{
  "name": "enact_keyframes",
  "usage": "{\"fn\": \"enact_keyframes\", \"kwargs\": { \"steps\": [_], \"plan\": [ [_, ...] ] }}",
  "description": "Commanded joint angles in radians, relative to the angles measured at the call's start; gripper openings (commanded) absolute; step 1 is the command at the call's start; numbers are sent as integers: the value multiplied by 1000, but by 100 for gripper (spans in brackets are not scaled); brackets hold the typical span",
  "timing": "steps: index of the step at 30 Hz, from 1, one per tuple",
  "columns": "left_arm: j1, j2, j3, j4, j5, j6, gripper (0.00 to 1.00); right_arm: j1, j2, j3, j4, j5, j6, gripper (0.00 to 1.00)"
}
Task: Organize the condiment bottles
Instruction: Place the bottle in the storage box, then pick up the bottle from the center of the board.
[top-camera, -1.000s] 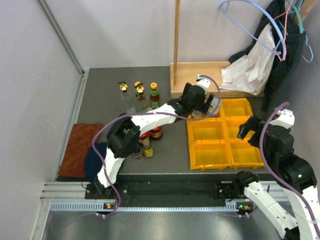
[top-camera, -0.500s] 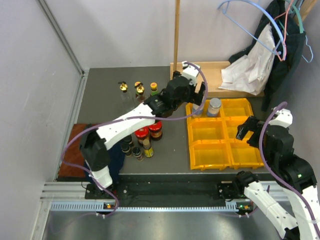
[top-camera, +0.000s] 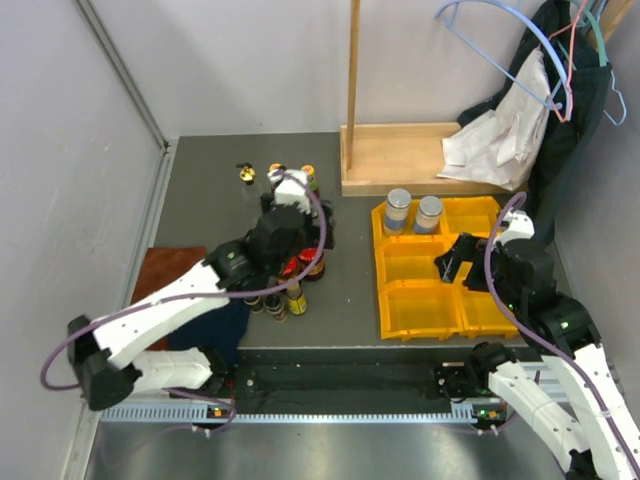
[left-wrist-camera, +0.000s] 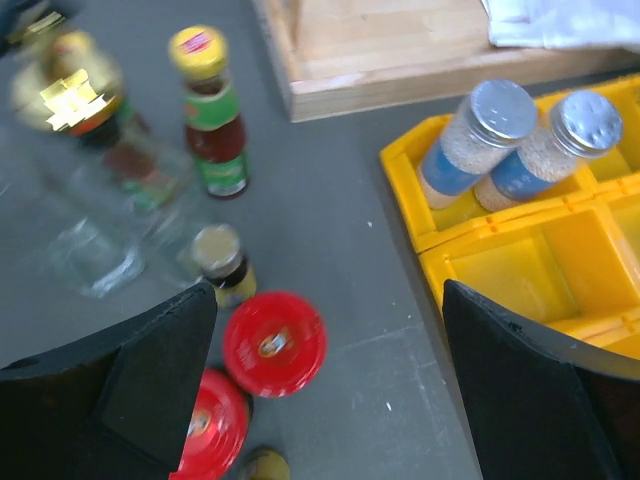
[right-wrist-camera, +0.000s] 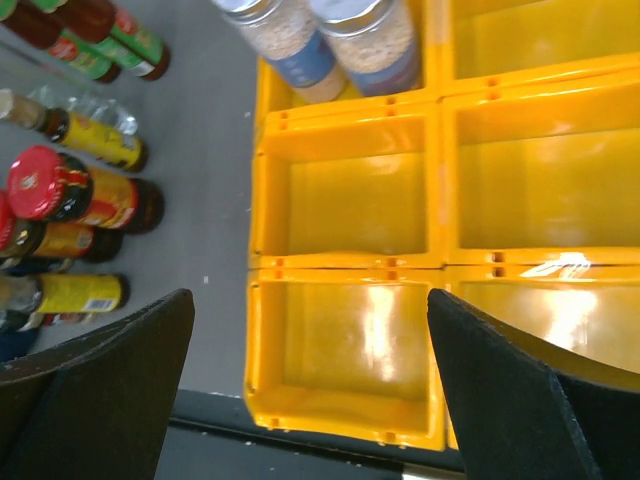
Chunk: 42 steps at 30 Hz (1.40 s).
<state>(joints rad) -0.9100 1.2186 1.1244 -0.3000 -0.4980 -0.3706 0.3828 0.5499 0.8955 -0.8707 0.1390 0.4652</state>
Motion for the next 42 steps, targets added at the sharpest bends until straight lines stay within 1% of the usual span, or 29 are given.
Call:
{"fn": "enact_keyframes", "kwargs": {
  "steps": [1,2,4,6,7,8,9,10,11,12,13,14,15,16,18,19,21,22,24,25,26,27,29,30,33,35,38,39,42],
  "plan": [
    [2,-203,-126,7,-148,-168,99,-5,-15,-39,173,-162,61,99],
    [2,-258,-155,-7,-152,-177,99,8,-2,-40,196,-179,64,99],
    [2,-301,-166,-39,-152,-182,99,42,42,-35,211,-174,70,99],
    [2,-344,-163,-102,-168,-166,99,146,92,-27,236,-112,70,99],
    [2,-352,-157,-131,-175,-160,99,192,113,-17,246,-36,69,99],
    [2,-360,-144,-172,-191,-154,99,308,134,-9,265,9,69,99],
    [2,-358,-140,-197,-209,-148,99,364,168,2,272,58,66,99],
    [2,-358,-135,-215,-252,-143,99,417,235,26,279,145,63,99],
    [2,-357,-132,-238,-270,-140,99,477,281,42,286,187,50,99],
    [2,-352,-132,-244,-289,-125,99,566,323,60,301,220,43,99],
    [5,-347,-130,-255,-324,-128,99,611,408,94,312,264,36,99],
    [8,-329,-121,-272,-335,-126,99,645,447,111,326,280,14,99],
    [14,-318,-115,-301,-339,-125,99,704,481,124,355,295,4,99],
    [31,-291,-107,-323,-341,-123,99,726,549,155,377,307,-8,99],
    [52,-268,-86,-369,-350,-146,99,763,609,189,415,298,-39,99],
    [84,-261,-84,-370,-340,-140,99,787,634,200,456,286,-48,99],
    [123,-269,-95,-360,-265,-133,99,806,700,223,487,274,-71,99],
    [170,-290,-103,-334,-234,-126,99,817,717,244,502,269,-76,99],
    [227,-315,-133,-308,-156,-113,99,821,760,267,521,258,-94,99],
    [287,-338,-150,-292,-136,-108,99,826,774,272,530,232,-99,98],
    [316,-347,-158,-289,-120,-106,99,826,782,276,561,211,-115,98],
    [371,-350,-164,-289,-93,-105,99,832,797,281,575,199,-122,98],
    [422,-355,-178,-298,-59,-111,99,837,814,286,605,179,-129,98],
    [466,-352,-182,-306,-30,-119,99,837,837,293,613,172,-129,97],
    [525,-355,-207,-311,4,-140,99,841,886,316,625,148,-123,95],
    [540,-367,-228,-295,32,-143,99,849,912,329,631,134,-120,93],
    [553,-384,-244,-289,36,-148,99,854,967,352,630,125,-115,88],
    [559,-389,-247,-291,35,-148,99,855,981,365,624,125,-111,84],
    [568,-395,-250,-289,36,-140,99,855,1018,378,619,117,-102,80]
  ]
}}
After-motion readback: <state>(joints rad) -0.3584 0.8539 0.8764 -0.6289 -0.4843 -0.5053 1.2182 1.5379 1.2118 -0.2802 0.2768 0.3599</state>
